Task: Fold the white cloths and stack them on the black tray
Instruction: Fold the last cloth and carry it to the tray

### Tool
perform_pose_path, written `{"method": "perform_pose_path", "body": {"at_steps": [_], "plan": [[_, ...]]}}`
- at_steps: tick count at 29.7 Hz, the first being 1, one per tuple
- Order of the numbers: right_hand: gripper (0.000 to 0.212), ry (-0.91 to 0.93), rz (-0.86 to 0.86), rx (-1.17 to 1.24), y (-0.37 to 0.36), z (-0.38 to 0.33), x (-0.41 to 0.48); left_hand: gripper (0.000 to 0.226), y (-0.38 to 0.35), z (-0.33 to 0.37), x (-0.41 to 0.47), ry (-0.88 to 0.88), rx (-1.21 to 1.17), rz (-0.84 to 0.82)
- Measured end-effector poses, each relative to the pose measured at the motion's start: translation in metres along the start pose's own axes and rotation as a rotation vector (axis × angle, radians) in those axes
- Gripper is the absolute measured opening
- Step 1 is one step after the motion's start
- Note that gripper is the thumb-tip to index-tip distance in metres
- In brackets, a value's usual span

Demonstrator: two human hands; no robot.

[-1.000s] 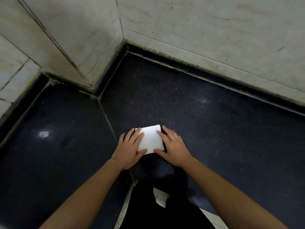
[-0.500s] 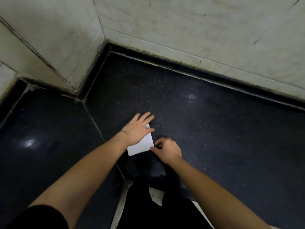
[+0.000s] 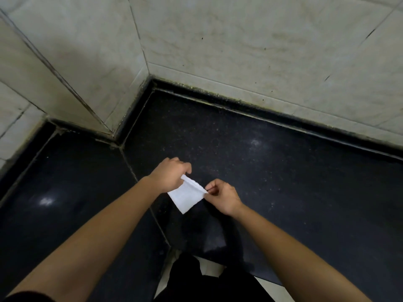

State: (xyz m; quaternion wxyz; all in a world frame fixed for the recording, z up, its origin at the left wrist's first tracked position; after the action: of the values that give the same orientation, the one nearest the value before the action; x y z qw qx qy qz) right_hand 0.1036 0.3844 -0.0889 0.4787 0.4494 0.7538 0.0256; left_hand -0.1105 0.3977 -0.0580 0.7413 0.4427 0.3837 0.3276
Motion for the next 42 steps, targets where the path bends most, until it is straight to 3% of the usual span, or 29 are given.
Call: {"method": "perform_pose_path", "body": {"at_steps": [3, 6, 8, 14, 17, 23, 29, 34, 42], "plan": [[0.025, 0.025, -0.072, -0.005, 0.013, -0.013, -0.001, 0.024, 0.016, -0.007, -0.016, 0.112, -0.188, 0.031], [0.009, 0.075, -0.075, 0.009, 0.029, -0.028, -0.007, 0.01, 0.031, -0.008, -0.033, 0.226, -0.425, 0.111], [0.002, 0.1, -0.063, 0.09, 0.041, -0.038, -0.014, 0.007, 0.041, -0.002, -0.042, 0.295, -0.616, 0.214], [0.008, 0.14, -0.078, 0.353, 0.073, -0.054, -0.045, 0.009, 0.058, 0.037, -0.054, 0.351, -1.34, 0.41], [0.005, 0.094, -0.086, 0.529, 0.08, -0.043, -0.061, 0.004, 0.054, 0.058, -0.043, 0.379, -1.575, 0.416], [0.01, -0.103, -0.002, 0.728, 0.088, 0.009, -0.087, 0.021, 0.039, 0.101, -0.007, 0.391, -1.594, 0.234], [0.009, -0.103, 0.153, 0.854, 0.127, 0.059, -0.135, 0.029, 0.055, 0.166, 0.024, 0.23, -1.527, 0.107], [0.006, -0.012, 0.237, 0.947, 0.167, 0.116, -0.202, 0.028, 0.063, 0.257, 0.038, 0.115, -1.46, 0.068], [0.031, 0.046, 0.431, 1.026, 0.223, 0.29, -0.353, 0.033, 0.028, 0.48, 0.051, -0.048, -1.385, -0.031]]}}
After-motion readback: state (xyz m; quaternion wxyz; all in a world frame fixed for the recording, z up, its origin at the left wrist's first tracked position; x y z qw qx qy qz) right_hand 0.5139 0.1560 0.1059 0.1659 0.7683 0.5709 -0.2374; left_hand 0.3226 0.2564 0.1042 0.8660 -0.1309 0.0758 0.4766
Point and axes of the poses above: each hand's wrist, its own x-axis towards the middle knuckle, its own y-axis out of the back of the hand, z = x × y, the point moved 1 cm from there along x, towards the middle knuckle, and after that the axes turned 13 degrees about -y, right-handed, at the moved point
